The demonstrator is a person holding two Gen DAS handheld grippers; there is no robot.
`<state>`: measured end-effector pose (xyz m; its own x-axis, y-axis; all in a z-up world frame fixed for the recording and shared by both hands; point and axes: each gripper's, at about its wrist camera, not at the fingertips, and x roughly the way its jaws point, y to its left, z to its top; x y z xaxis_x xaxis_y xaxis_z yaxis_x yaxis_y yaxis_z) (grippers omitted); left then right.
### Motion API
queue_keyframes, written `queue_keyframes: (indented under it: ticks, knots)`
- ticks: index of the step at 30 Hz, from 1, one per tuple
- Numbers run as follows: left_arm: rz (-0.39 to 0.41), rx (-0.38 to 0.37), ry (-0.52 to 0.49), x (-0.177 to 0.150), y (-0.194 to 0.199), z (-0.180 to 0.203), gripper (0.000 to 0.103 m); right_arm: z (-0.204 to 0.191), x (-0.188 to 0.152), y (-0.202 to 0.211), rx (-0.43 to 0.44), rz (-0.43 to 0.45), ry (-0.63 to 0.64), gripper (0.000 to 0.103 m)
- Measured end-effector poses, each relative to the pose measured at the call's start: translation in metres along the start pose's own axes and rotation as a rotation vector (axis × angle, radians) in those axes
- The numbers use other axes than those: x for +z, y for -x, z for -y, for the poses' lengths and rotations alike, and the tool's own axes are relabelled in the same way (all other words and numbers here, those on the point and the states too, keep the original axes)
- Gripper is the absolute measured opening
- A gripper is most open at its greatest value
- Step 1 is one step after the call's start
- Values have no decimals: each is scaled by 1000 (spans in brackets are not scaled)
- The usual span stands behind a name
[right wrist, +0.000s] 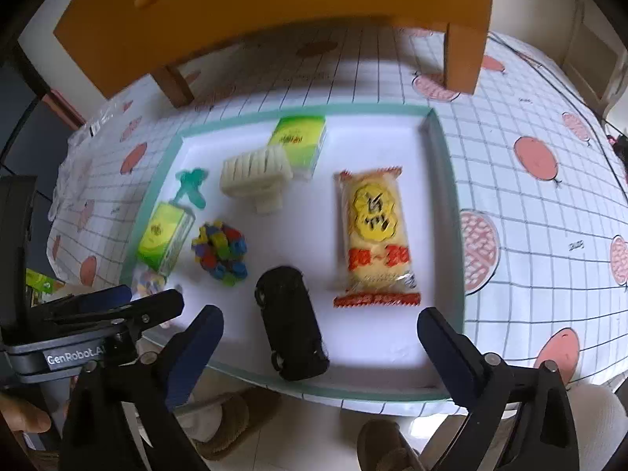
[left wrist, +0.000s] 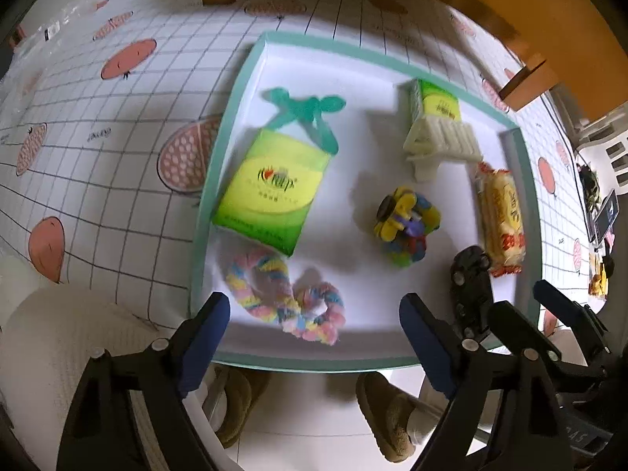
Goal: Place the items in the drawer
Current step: 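Grasp the rainbow fuzzy toy with the left tool while the right tool grasps the black toy car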
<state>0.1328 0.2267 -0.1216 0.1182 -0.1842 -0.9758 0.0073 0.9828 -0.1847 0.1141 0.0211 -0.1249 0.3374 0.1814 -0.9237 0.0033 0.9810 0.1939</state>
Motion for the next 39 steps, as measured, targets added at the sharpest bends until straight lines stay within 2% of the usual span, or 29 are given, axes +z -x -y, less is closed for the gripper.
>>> queue_keyframes:
  ticks: [8, 10, 17, 23, 27, 31, 33, 39]
  knots:
    - [-35, 0, 21, -4, -12, -3, 82, -9, -4, -17, -7, -42, 36, 83]
    - [-32, 6, 21, -4, -13, -3, 77, -11, -5, -21, -11, -49, 44, 82]
    - [-25, 46, -10, 3, -20, 12, 77, -15, -9, -36, -39, -78, 68, 82]
    - [-25, 100, -43, 7, -28, 32, 75, -25, -12, -41, -93, -69, 115, 76]
    - [-20, 115, -38, 6, -28, 38, 70, -33, -16, -43, -132, -57, 137, 73]
    - [-9, 135, -36, 6, -21, 30, 57, -38, -19, -43, -147, -46, 148, 72]
    - [-7, 134, -33, 6, -19, 28, 56, -38, -21, -43, -147, -40, 148, 70]
    - [1, 122, -18, 7, -13, 15, 50, -36, -24, -37, -142, -21, 144, 51]
